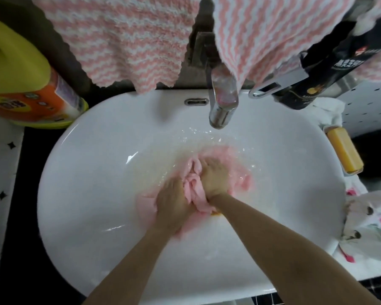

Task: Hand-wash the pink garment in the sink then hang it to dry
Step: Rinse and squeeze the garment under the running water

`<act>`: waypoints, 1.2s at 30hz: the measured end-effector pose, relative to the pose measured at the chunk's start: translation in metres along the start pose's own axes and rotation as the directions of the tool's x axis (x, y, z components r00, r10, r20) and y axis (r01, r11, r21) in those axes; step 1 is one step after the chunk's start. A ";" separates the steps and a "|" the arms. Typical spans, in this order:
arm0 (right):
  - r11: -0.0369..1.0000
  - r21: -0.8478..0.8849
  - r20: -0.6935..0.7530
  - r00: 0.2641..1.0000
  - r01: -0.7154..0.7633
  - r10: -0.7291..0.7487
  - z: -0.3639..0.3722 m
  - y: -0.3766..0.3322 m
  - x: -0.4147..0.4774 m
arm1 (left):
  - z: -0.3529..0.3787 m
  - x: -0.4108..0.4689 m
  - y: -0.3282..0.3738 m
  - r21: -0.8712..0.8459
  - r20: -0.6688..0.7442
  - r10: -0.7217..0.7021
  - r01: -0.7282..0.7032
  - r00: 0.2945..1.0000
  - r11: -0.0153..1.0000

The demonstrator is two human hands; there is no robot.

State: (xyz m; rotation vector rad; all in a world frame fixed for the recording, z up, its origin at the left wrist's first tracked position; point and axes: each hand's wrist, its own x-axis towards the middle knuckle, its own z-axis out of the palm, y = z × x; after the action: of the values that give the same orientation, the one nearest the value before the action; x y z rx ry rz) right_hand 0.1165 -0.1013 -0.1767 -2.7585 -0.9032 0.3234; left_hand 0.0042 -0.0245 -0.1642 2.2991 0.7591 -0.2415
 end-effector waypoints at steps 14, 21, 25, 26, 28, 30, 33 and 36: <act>0.724 0.444 0.226 0.848 -0.528 0.479 -0.138 0.091 0.006 | -0.070 -0.010 -0.037 0.349 -0.147 0.119 -0.061 0.982 0.935; 0.974 -0.201 -0.251 0.967 -0.101 0.048 -0.120 0.046 -0.031 | -0.092 -0.008 -0.028 0.328 0.084 0.035 -0.060 0.996 0.943; 0.916 -0.208 0.182 0.934 0.344 -0.309 -0.057 -0.011 -0.052 | -0.088 -0.012 -0.013 0.022 0.254 -0.012 0.006 0.967 1.000; 0.917 -0.191 0.276 0.916 0.350 -0.292 -0.045 -0.016 -0.055 | -0.088 -0.013 -0.014 -0.039 0.281 -0.007 0.018 0.960 0.999; 0.935 -0.157 0.359 0.901 0.318 -0.246 -0.031 -0.020 -0.056 | -0.088 -0.015 -0.018 -0.086 0.265 -0.008 0.032 0.964 0.996; 0.947 -0.153 0.378 0.902 0.283 -0.208 -0.028 -0.019 -0.055 | -0.090 -0.013 -0.027 -0.095 0.203 -0.073 0.094 0.976 0.991; 0.943 -0.136 0.392 0.890 0.304 -0.231 -0.042 -0.017 -0.052 | -0.093 -0.014 -0.037 -0.078 0.123 -0.185 0.195 0.975 0.978; 0.967 -0.053 0.391 0.897 0.247 -0.208 -0.084 -0.017 -0.062 | -0.090 -0.020 -0.042 -0.099 0.104 -0.200 0.210 0.974 0.973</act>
State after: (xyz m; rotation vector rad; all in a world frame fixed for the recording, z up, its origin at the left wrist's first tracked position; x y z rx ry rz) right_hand 0.0818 -0.1370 -0.0835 -2.6835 -1.3584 0.8147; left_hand -0.0401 0.0513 -0.1141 2.0918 0.9389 -0.3888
